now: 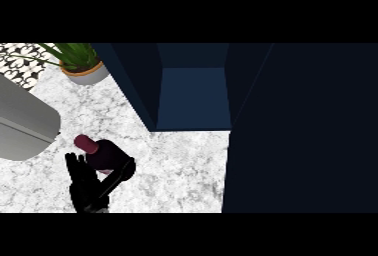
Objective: Pick up the wine, place it into the cabinet and close the cabinet
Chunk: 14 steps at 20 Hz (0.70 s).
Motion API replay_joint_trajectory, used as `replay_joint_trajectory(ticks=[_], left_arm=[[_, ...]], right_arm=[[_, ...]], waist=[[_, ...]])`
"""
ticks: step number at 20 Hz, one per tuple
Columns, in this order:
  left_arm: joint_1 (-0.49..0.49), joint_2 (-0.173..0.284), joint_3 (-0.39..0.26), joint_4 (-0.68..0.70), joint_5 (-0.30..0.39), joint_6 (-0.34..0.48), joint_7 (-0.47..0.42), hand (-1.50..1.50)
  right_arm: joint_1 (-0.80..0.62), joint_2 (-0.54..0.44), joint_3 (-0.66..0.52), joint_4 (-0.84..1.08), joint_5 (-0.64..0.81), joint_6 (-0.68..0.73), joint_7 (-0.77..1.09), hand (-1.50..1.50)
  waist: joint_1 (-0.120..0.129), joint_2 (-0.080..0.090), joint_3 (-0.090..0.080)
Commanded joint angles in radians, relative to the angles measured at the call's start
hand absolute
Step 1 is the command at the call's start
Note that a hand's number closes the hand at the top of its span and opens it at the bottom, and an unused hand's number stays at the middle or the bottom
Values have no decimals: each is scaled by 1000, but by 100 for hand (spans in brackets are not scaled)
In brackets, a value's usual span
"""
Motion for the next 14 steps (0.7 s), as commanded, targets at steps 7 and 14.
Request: replay_joint_trajectory(ticks=[7,14], left_arm=[[-68,0,-5,180,125,-118,-165,-150],[-142,3,-24,191,129,-98,-144,150]], right_arm=[[94,-15,22,-273,-55,-6,116,-150],[33,-22,-65,-215,-105,11,122,-150]], waist=[[-4,-1,1],[7,1,2]])
